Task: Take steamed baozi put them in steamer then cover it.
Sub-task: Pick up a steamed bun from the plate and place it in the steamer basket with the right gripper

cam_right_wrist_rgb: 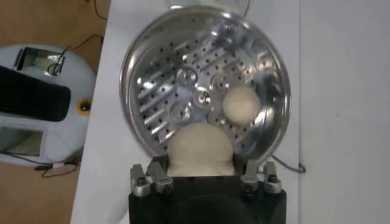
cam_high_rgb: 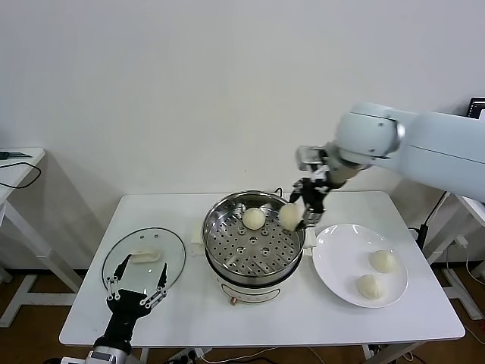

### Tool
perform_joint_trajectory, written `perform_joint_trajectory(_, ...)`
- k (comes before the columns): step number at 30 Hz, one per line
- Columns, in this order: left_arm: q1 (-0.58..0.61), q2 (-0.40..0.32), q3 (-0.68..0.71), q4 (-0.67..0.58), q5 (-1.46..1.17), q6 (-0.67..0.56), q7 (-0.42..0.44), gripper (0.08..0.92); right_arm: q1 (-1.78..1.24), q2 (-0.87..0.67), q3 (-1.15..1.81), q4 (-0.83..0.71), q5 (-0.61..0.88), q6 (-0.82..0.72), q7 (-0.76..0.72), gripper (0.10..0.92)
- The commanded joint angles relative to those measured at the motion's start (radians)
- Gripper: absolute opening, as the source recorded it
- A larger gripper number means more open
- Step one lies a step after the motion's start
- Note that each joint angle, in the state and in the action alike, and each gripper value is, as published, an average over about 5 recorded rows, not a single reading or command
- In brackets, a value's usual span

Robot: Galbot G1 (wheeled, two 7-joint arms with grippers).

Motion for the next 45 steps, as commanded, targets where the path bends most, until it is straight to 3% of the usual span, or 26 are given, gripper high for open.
perform_joint_trajectory(1, -0.003, 0.002, -0.002, 0.004, 0.0, 0.0, 0.0, 0.823, -0.053, 0.22, 0.01, -0.079, 0.06, -0.093, 0.06, 0.695)
perform_joint_trajectory(10, -0.016, 0.004, -0.014, 0.017, -0.004, 0.0, 0.001, 0.823, -0.18, 0.39, 0.058, -0.286, 0.0, -0.09, 0.044, 0.696)
perform_joint_trajectory(21, -0.029, 0.012, -0.025, 0.025, -0.017, 0.004, 0.001, 0.823, -0.323, 0.452, 0.092, -0.403, -0.103, -0.072, 0.016, 0.696)
perform_joint_trajectory(33, -0.035, 0.01, -0.024, 0.031, -0.018, 0.003, 0.002, 0.823, -0.355, 0.456, 0.097, -0.414, -0.129, -0.065, 0.003, 0.7)
perform_joint_trajectory(40, -0.03, 0.014, -0.03, 0.022, -0.017, 0.004, 0.001, 0.823, -0.363, 0.449, 0.108, -0.403, -0.132, -0.068, 0.0, 0.797)
perform_joint_trajectory(45, -0.022, 0.015, -0.031, 0.015, -0.013, 0.005, -0.001, 0.823, -0.315, 0.353, 0.132, -0.326, -0.122, -0.064, -0.022, 0.821)
